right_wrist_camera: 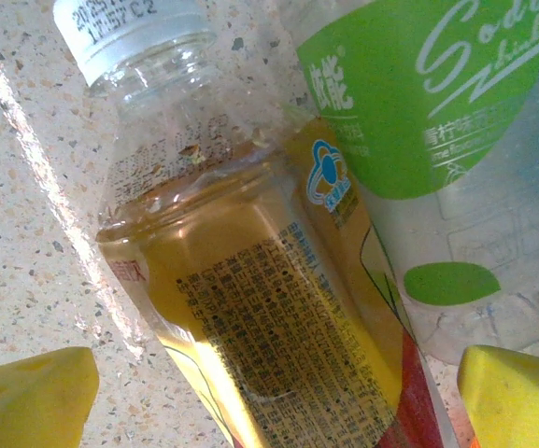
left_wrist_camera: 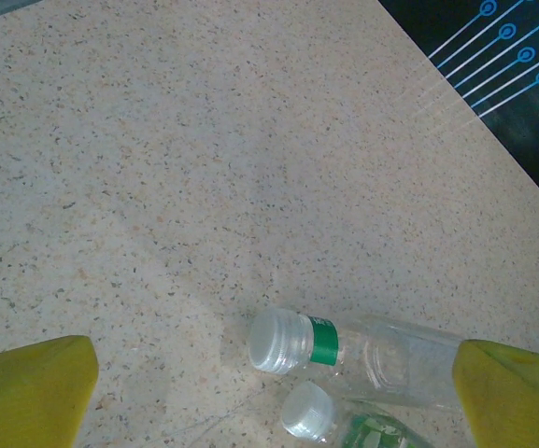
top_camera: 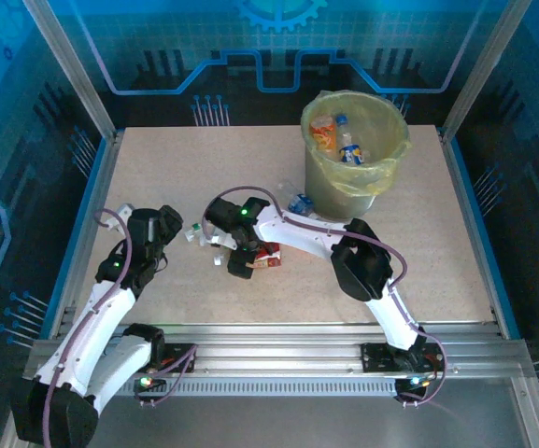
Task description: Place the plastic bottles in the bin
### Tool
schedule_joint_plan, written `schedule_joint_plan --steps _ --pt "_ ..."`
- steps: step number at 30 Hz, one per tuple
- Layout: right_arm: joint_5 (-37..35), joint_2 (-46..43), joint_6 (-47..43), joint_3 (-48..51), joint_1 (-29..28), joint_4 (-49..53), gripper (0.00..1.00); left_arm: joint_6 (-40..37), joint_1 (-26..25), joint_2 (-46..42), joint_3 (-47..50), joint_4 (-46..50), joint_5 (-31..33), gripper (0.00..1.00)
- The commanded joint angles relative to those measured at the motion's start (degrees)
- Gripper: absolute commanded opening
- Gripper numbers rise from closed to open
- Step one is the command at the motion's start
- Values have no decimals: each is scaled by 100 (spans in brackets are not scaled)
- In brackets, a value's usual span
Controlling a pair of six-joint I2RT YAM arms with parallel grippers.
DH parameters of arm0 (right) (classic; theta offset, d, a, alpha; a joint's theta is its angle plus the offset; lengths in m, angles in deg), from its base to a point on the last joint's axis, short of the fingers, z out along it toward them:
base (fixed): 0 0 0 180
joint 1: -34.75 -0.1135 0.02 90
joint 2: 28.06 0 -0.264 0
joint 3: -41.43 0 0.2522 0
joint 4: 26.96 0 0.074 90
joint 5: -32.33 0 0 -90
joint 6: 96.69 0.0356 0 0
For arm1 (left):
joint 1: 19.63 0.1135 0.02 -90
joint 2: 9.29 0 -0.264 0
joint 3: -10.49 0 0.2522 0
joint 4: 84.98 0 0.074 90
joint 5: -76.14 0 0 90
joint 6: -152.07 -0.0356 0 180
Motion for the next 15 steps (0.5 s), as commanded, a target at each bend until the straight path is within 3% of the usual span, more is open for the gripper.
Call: schedule_joint_plan --steps 1,15 --pt "140 78 -58 58 -73 71 99 100 67 -80 78 34 106 99" --pt "464 -180 185 481 -141 53 90 154 85 -76 105 18 90 99"
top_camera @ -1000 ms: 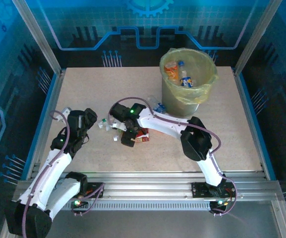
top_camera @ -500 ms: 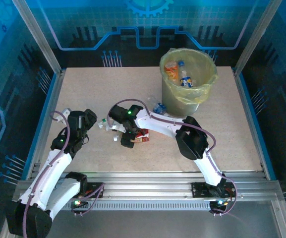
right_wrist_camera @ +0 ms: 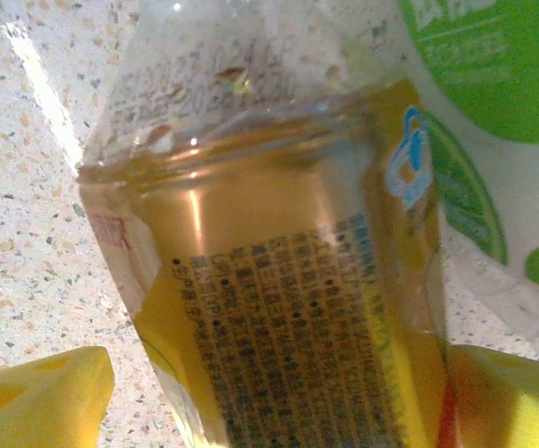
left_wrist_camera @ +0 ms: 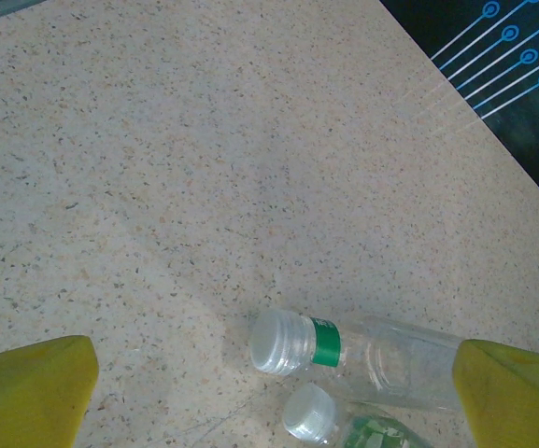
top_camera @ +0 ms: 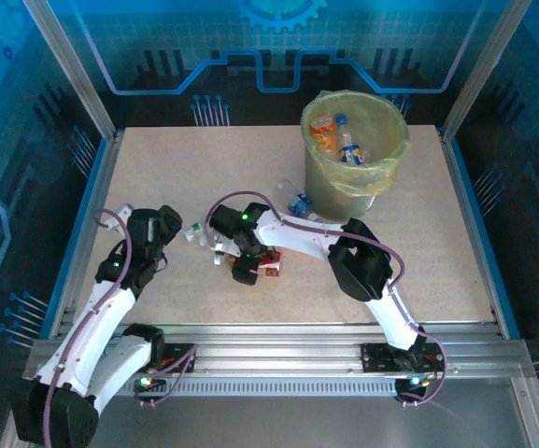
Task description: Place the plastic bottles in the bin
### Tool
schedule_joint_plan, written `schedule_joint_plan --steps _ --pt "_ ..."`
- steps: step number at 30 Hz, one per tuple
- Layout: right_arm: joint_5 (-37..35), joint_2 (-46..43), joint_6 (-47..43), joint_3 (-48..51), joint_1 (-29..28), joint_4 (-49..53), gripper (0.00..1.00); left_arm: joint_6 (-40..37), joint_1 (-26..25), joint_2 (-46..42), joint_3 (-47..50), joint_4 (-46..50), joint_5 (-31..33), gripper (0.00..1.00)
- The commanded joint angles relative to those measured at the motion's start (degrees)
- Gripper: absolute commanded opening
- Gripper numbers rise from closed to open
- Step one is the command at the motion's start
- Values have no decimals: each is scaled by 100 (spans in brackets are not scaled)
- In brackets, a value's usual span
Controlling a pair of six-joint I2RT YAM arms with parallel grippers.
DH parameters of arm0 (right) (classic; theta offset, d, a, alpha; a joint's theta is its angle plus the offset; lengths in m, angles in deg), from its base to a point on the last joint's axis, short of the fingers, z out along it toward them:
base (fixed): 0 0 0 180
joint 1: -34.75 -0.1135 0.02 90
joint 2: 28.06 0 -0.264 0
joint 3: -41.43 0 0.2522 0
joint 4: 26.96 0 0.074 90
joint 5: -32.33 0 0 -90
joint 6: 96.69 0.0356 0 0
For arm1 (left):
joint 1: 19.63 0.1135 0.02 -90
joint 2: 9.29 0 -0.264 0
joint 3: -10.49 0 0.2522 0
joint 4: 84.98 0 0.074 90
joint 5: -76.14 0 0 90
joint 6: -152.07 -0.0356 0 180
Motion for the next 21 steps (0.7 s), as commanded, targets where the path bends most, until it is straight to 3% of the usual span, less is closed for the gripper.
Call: schedule_joint_plan --steps 1,6,21 --pt "208 -179 122 103 -125 44 89 151 58 -79 102 13 89 99" --pt "417 -122 183 147 -190 -7 84 154 59 -80 103 19 107 99" --pt "536 481 155 -318 -293 -36 86 148 58 -145 85 69 185 99"
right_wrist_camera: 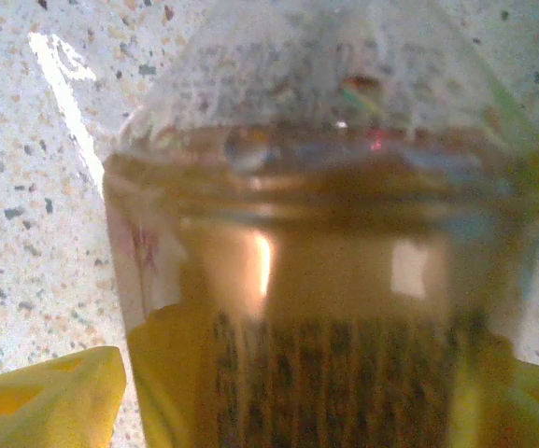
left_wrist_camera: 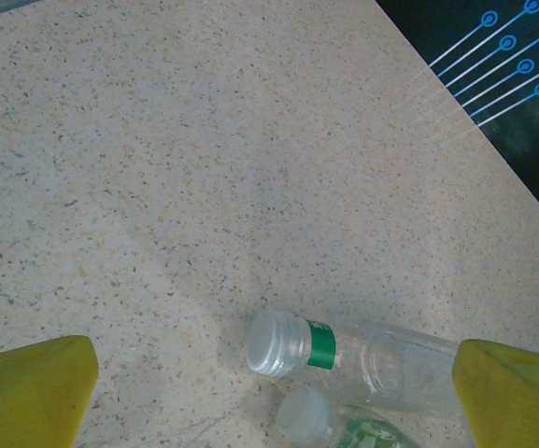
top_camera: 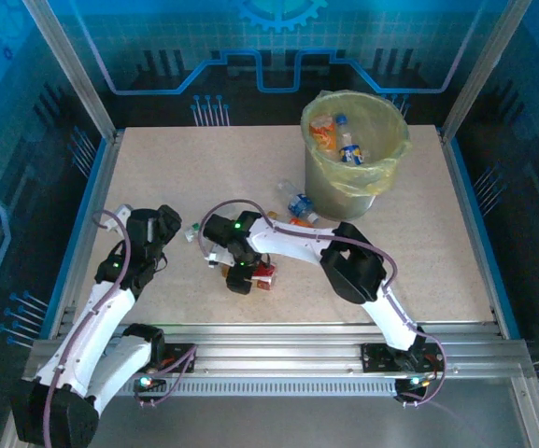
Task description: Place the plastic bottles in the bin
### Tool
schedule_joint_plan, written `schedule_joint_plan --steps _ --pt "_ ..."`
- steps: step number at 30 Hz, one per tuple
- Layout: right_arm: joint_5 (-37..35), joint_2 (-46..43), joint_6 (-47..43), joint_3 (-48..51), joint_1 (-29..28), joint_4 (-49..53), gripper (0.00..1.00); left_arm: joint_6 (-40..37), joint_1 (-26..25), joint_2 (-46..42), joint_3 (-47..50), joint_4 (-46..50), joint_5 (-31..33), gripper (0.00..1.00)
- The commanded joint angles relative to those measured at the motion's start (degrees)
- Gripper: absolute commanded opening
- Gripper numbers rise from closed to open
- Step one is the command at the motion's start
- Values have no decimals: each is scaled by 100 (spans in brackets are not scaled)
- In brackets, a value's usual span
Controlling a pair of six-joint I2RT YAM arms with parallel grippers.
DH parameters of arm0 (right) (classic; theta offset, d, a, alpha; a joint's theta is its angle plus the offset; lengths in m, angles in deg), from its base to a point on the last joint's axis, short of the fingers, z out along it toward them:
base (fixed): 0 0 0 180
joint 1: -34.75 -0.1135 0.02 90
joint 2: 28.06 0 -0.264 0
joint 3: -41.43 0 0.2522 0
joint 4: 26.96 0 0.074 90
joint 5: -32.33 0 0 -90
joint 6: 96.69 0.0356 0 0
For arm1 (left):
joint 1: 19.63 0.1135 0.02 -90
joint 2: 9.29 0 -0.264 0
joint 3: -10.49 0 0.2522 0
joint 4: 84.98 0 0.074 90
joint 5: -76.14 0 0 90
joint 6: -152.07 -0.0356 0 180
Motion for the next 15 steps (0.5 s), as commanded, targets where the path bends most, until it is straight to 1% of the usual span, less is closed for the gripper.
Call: schedule_joint_plan --steps 1,7,10,14,15 --pt "120 240 55 -241 -59 39 86 13 54 -116 85 74 186 99" --pt "181 436 55 -394 -59 26 86 3 54 -170 86 113 256 99" --pt "224 502 64 -439 -60 26 80 -36 55 -204 68 154 339 99" --pt "292 458 99 -454 -72 26 69 -106 56 -277 25 239 462 99" --pt "305 403 112 -445 -76 26 65 -113 60 -290 24 258 488 99"
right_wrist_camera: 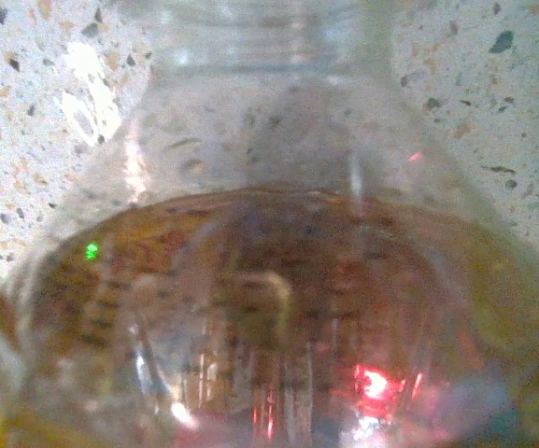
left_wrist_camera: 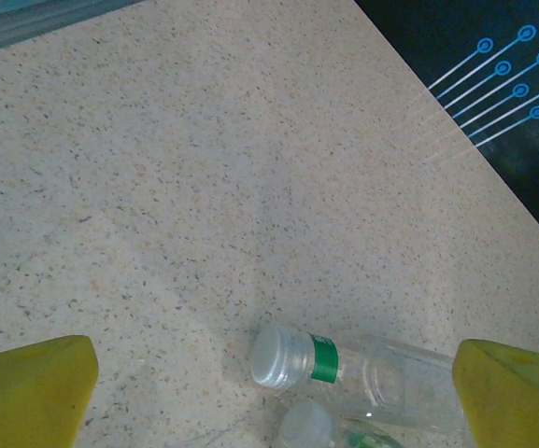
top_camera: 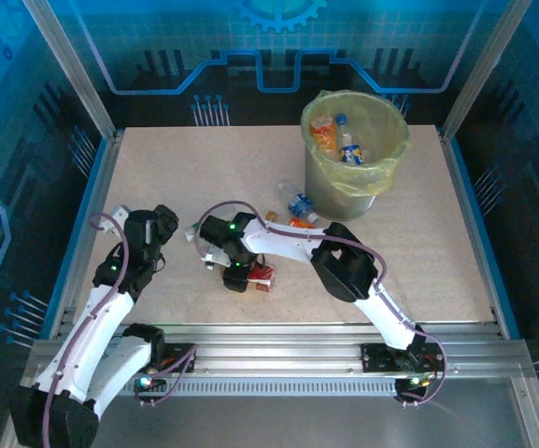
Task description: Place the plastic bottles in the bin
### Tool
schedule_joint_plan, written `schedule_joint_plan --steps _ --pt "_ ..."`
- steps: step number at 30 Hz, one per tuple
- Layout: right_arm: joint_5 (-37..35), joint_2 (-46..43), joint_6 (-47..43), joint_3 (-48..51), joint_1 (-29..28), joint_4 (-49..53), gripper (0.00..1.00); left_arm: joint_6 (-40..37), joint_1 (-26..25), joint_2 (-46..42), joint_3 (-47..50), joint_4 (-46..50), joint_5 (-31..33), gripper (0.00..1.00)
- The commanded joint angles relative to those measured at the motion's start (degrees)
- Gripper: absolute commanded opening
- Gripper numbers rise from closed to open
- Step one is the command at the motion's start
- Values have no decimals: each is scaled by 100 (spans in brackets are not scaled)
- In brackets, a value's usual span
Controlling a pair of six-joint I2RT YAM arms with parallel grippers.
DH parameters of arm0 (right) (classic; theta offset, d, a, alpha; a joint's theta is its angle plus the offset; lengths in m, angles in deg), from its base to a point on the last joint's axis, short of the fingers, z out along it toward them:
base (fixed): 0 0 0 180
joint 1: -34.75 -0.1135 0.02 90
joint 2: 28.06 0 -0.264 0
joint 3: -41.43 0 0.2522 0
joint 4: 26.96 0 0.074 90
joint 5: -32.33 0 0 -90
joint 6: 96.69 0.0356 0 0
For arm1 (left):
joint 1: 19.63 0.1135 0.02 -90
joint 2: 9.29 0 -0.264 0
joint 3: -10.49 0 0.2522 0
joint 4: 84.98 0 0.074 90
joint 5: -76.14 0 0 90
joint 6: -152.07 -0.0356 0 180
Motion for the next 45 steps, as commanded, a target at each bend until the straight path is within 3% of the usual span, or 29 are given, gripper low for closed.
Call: schedule_joint_plan --steps 1,5,13,22,27,34,45 --pt "201 -11 52 -127 -76 40 61 -121 58 -130 15 203 278 99" --pt "238 -334 112 -37 -76 -5 47 -138 65 -202 -1 255 356 99" --pt "76 -1527 253 221 -72 -105 43 -175 60 -265 -53 266 405 99" --pt "-471 -3071 275 272 312 -305 33 -169 60 -257 -43 178 359 99" --pt "-653 -3634 207 -37 865 -513 29 -240 60 -205 -29 6 135 99" --pt "-924 -3616 385 -866 1934 -517 29 -346 60 -179 -28 -185 -190 99" --pt "-826 -3137 1677 -1728 3441 -746 34 -449 52 -151 -45 -268 -475 99"
